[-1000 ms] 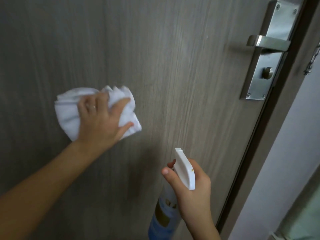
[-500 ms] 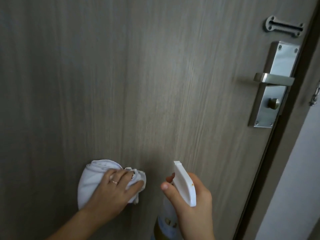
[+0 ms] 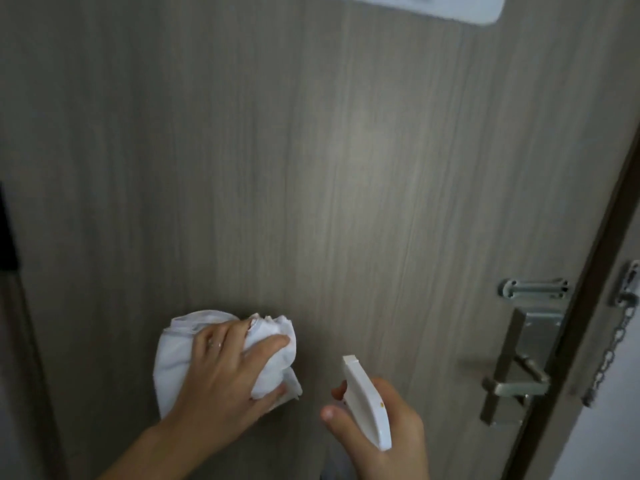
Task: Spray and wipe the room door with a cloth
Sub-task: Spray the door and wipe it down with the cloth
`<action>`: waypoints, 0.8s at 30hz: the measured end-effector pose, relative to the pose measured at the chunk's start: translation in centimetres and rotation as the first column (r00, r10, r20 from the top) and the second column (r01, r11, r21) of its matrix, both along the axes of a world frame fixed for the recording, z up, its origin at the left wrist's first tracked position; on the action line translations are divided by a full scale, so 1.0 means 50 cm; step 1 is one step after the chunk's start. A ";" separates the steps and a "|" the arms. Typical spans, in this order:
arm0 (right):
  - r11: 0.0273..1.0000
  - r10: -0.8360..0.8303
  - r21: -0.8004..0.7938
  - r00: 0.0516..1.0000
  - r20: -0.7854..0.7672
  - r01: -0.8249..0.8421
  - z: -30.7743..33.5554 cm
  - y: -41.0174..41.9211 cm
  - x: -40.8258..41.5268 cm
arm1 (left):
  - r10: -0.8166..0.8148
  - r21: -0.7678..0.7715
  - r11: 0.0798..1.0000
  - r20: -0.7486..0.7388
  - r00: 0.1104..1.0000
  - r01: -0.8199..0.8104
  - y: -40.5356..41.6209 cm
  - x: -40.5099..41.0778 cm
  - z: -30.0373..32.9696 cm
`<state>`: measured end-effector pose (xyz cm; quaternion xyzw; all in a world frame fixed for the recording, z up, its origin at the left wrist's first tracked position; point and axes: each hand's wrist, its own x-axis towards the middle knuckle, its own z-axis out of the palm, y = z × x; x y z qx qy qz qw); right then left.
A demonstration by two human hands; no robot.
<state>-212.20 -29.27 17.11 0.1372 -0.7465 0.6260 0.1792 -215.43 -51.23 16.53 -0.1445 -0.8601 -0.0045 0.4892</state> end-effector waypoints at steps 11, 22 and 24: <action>0.999 0.033 0.038 0.994 -0.103 -0.029 0.571 -0.064 0.130 | -0.005 0.029 1.000 -0.030 1.000 0.006 -0.079 0.176 0.609; 0.988 0.134 -0.049 0.976 -0.170 -0.145 0.651 -0.026 0.215 | 0.027 0.029 0.999 -0.001 1.000 -0.027 -0.005 0.278 0.711; 0.981 0.168 -0.066 0.971 -0.168 -0.181 0.653 -0.002 0.217 | 0.059 0.021 0.998 0.002 0.998 -0.059 0.024 0.289 0.709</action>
